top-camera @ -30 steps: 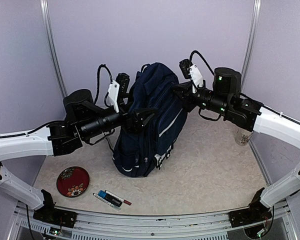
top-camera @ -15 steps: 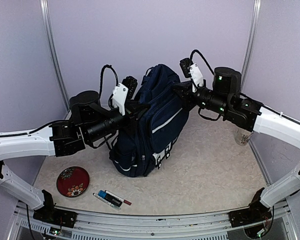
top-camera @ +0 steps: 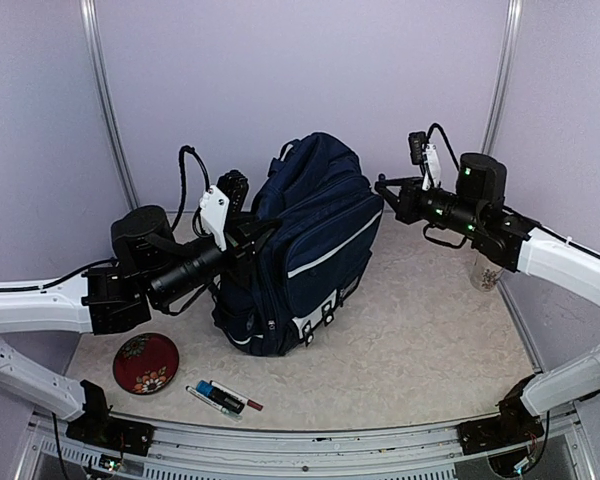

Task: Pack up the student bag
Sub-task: Unzip the upper front pocket of the student bag.

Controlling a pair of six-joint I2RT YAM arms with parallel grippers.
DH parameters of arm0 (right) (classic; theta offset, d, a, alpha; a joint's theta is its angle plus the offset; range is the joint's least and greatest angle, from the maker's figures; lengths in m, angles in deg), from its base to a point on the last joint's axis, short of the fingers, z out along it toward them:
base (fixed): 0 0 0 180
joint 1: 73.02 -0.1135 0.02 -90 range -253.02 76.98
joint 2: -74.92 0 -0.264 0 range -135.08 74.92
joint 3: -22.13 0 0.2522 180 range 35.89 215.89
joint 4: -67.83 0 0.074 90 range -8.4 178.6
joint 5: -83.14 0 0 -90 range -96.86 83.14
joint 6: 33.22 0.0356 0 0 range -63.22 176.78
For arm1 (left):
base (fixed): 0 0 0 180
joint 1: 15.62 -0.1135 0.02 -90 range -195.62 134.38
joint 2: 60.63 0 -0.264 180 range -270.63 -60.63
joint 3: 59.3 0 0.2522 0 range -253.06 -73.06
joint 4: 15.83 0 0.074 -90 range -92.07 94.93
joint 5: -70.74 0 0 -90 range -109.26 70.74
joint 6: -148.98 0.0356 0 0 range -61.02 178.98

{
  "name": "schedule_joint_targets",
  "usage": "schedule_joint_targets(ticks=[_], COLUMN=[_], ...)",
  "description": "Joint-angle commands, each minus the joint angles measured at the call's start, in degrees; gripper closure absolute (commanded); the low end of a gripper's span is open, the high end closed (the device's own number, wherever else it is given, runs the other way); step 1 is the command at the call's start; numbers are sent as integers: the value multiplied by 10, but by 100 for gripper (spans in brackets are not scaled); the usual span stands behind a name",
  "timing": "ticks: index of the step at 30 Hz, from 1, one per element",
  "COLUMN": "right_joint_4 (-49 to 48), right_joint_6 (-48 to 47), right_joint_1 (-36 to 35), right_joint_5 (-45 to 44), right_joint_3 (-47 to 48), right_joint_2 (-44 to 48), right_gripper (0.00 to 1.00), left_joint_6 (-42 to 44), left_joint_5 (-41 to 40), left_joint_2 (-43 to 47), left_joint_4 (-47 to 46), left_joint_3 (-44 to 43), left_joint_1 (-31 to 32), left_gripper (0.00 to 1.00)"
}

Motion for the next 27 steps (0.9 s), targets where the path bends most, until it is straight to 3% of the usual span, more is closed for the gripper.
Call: schedule_joint_targets(ticks=[1,9,16,20,27], right_joint_4=[-24,-68,-36,-2,95], right_joint_6=[46,139,165,148,66], right_joint_1=[53,85,84,85,84], right_joint_5=[-8,76,111,102,81], right_joint_3=[-22,-86,-134,-148,-101], right_joint_2=[-26,-59,-72,-54,31], right_gripper=[100,100,98,71,46], left_joint_6=[31,12,7,1,-13], left_joint_5=[-16,-3,-2,9,21], left_joint_2=[54,70,60,53,42], left_joint_4=[-81,-97,-102,-95,-101], left_joint_3=[23,29,28,23,22], left_joint_1=[3,-7,-10,-11,-8], left_gripper=[100,100,100,100,100])
